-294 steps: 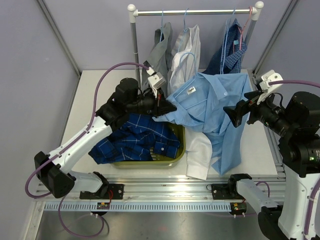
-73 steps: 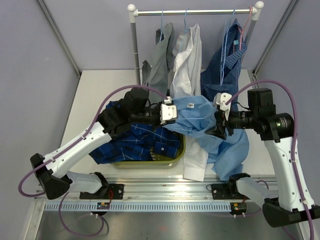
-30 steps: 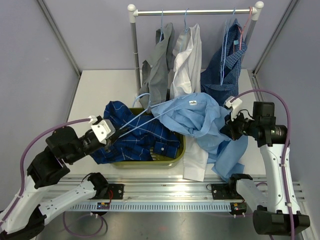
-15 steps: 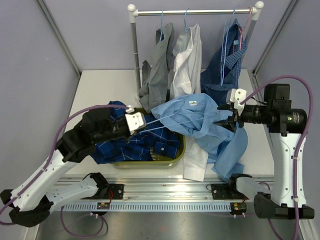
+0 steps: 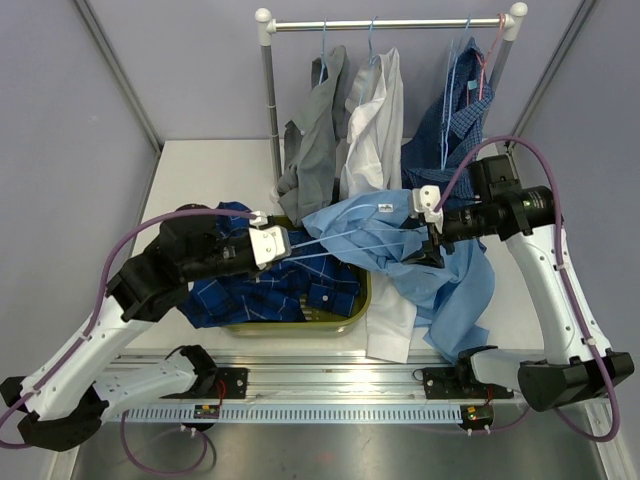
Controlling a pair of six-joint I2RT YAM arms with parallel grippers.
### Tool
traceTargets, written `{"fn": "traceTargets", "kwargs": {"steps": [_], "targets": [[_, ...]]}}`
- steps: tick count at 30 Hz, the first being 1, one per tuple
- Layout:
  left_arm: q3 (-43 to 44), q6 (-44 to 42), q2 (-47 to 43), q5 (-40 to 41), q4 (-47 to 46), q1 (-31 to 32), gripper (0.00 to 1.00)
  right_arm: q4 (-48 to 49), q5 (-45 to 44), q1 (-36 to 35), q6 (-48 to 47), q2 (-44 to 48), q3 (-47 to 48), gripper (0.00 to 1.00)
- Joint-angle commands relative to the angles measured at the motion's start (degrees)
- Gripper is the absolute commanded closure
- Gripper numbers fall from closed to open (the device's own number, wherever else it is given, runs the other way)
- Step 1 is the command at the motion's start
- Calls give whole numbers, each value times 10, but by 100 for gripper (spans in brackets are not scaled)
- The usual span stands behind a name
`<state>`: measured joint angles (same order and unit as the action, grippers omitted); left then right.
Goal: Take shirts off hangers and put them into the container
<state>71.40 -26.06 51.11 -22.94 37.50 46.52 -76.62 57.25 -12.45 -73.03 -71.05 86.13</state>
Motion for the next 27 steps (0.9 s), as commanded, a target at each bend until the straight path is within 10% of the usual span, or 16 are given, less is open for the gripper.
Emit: {"fn": "traceTargets", "kwargs": {"steps": [1,4,10,12,18,27], "targets": [[10,-8,-15,-14,-40,-1,100,-133,-12,-6,-1,20,8,29],[1,-6,-25,7,-53,-1,100,-135,-5,-6,-1,30,14,65],[-17,2,-29,58,-83,-2,100,-59,1,-6,76,93,-10,100],[-25,11,-31,83,-102,-2,100,-23,-18,-5,164,114,-11,100],[-67,45,-76,253,-215,-2,5,61,-29,75,305,177,-19,100],[-165,15,-153,421,-333,-2,1,214,-164,203,537,217,-18,100]]}}
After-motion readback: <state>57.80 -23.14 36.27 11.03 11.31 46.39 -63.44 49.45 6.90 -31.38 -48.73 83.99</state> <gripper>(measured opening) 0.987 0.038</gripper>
